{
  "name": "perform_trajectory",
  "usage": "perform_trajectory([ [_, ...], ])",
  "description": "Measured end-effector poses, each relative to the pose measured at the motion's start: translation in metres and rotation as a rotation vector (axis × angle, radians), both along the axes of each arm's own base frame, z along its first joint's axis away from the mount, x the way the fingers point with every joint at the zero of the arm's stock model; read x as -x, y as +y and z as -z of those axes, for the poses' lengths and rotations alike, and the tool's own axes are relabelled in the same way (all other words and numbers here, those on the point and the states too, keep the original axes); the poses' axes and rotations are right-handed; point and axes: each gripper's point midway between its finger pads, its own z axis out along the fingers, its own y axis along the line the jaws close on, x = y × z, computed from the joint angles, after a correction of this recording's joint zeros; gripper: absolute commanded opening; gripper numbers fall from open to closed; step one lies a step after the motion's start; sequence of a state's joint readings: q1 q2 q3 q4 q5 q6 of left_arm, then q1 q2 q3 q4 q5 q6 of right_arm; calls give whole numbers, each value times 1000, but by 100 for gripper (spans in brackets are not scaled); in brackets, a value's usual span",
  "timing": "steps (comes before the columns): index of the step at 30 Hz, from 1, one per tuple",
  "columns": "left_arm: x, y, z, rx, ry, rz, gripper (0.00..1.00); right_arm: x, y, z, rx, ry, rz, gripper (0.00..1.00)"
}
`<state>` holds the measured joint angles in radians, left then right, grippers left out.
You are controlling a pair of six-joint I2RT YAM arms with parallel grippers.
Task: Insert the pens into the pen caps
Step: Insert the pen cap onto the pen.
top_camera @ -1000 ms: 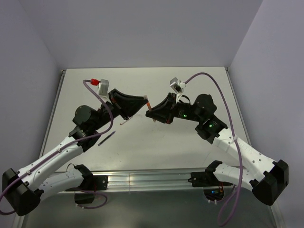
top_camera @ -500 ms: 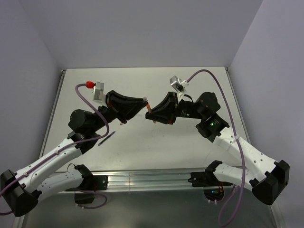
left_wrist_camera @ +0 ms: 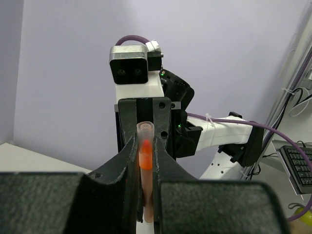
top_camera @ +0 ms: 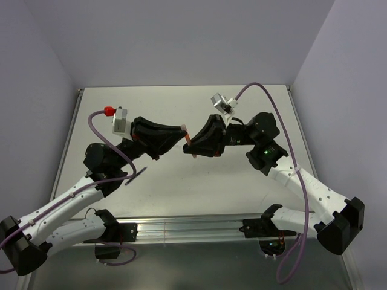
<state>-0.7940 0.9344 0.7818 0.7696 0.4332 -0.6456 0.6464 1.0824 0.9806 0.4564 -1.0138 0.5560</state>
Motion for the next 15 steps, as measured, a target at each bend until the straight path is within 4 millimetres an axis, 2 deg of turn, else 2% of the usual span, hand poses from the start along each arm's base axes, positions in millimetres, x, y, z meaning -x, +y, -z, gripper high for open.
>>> perform_trajectory([
  [7,-5,4,-1,4,15,-49,0,-5,1,-2,13,10,24,0],
  [15,-36,6,8,-13,132,-192,0,-34,3,5,59,53,189,0],
])
